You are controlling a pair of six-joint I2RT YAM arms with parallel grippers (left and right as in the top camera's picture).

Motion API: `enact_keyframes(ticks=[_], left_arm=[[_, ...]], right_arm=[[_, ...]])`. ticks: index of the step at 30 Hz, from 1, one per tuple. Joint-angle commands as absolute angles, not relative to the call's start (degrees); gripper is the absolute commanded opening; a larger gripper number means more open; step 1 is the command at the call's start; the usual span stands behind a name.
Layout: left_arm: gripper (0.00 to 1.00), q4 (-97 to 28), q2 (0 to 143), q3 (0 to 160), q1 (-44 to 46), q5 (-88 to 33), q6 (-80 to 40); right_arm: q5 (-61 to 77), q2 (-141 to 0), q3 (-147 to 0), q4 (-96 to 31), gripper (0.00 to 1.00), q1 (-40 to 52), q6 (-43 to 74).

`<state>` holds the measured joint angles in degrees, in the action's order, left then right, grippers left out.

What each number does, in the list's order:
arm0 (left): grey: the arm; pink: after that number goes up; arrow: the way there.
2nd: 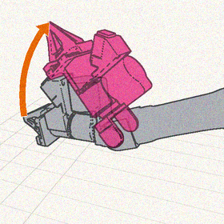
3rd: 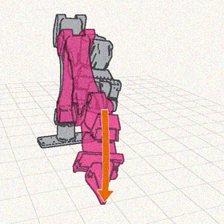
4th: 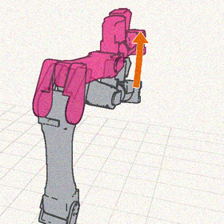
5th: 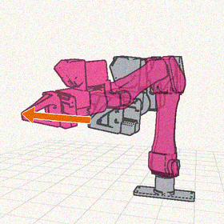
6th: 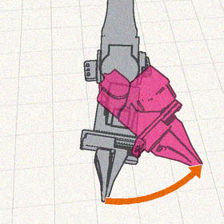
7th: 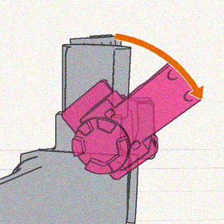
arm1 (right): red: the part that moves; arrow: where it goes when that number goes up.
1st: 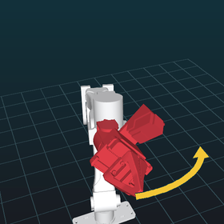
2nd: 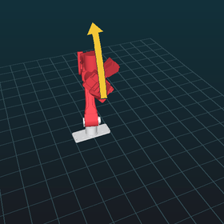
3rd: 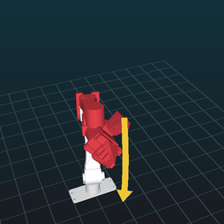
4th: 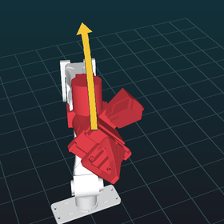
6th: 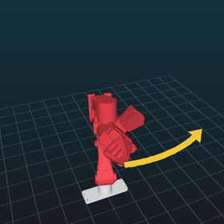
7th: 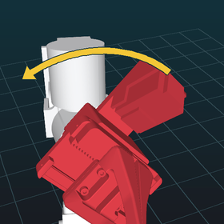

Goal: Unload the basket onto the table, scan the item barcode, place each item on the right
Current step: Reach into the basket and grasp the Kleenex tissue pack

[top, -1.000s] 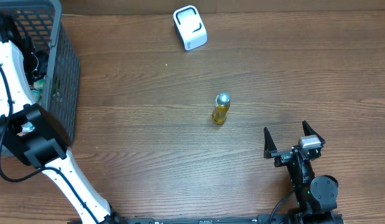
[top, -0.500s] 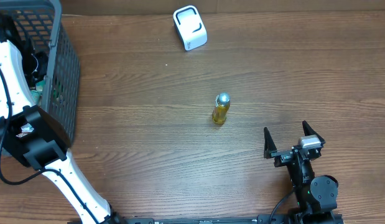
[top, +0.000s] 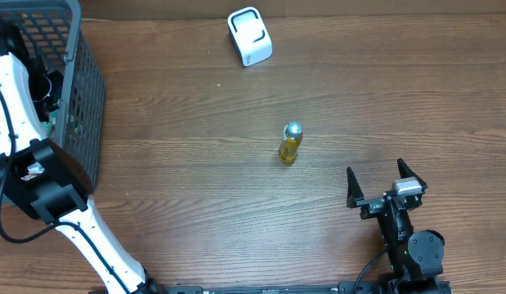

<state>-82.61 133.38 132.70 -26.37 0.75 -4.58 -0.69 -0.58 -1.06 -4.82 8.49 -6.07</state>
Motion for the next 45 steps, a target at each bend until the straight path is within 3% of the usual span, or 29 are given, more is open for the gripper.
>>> enact_keyframes(ticks=[1, 8, 16, 29, 34, 45], left_arm=[[0.95, -82.59, 131.26, 132.35, -26.61, 0.01, -5.37], [1.00, -80.75, 131.26, 129.05, -26.61, -0.01, -5.34], [0.95, -74.72, 131.26, 120.05, -26.55, -0.05, -5.34], [0.70, -74.65, 131.00, 121.67, -26.57, -0.03, -5.34], [0.49, -78.61, 130.19, 130.34, -26.57, -0.03, -5.78], [0.46, -85.86, 124.16, 151.59, -26.44, -2.20, -11.77]], right_arm=[[-1.23, -0.16, -0.45, -4.69, 1.00, 8.34, -6.28], [-1.23, -0.16, -0.45, -4.69, 1.00, 8.34, -6.26], [-1.23, -0.16, -0.45, -4.69, 1.00, 8.34, -6.28], [-1.23, -0.16, -0.45, -4.69, 1.00, 8.34, -6.26], [-1.23, -0.16, -0.45, -4.69, 1.00, 8.34, -6.26], [-1.23, -0.16, -0.45, -4.69, 1.00, 8.34, -6.28]])
